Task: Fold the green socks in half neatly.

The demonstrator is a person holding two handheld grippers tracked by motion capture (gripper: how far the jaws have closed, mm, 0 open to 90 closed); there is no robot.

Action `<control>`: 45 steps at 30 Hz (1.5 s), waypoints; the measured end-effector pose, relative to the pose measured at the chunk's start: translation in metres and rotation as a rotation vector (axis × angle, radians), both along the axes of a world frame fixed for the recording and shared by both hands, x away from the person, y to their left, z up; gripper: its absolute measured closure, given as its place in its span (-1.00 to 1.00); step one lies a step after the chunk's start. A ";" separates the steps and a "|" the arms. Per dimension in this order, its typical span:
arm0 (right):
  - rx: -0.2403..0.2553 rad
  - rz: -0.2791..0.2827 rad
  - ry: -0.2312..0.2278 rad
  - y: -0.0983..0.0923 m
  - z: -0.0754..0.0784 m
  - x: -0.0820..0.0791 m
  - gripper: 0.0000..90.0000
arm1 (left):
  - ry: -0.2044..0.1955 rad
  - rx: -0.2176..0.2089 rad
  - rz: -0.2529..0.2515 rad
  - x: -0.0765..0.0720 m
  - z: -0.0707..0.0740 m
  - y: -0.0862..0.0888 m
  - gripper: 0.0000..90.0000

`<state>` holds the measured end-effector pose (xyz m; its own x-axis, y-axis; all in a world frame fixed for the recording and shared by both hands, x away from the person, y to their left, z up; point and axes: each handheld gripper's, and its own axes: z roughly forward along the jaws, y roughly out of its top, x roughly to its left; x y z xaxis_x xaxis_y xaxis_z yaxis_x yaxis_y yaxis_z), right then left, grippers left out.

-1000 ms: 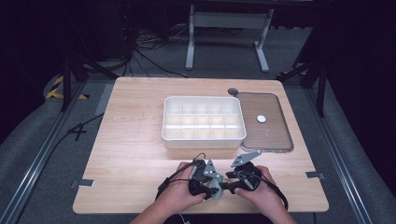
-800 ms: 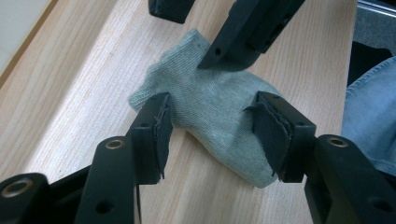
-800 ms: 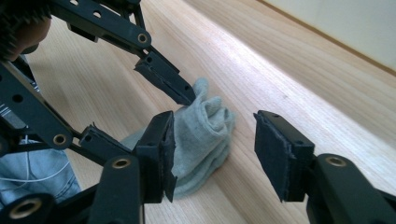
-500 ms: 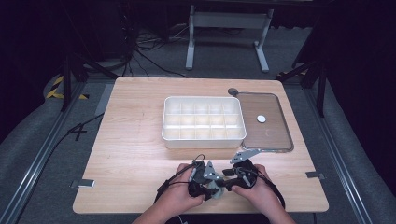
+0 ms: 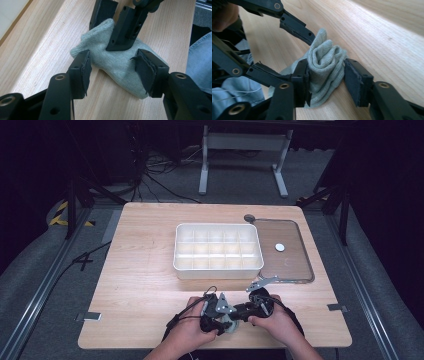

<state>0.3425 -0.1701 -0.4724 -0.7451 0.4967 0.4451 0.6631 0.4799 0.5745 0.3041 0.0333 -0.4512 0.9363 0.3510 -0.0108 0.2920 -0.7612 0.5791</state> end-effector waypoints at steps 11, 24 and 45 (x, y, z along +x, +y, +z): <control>-0.035 0.061 -0.028 0.005 0.010 -0.001 0.67 | 0.043 -0.023 0.053 0.008 0.008 0.023 -0.06; -0.068 0.045 -0.181 -0.002 0.043 -0.001 0.67 | 0.051 -0.042 0.191 0.027 0.025 0.058 -0.06; -0.162 0.001 -0.412 -0.015 0.104 0.026 0.66 | 0.061 -0.049 0.335 0.043 0.039 0.102 -0.09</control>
<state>0.3689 -0.1855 -0.3680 -0.8447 0.5346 0.0272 0.3936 0.5859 0.7083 0.3474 0.1349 -0.4127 0.7661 0.6367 -0.0875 0.5563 -0.5888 0.5864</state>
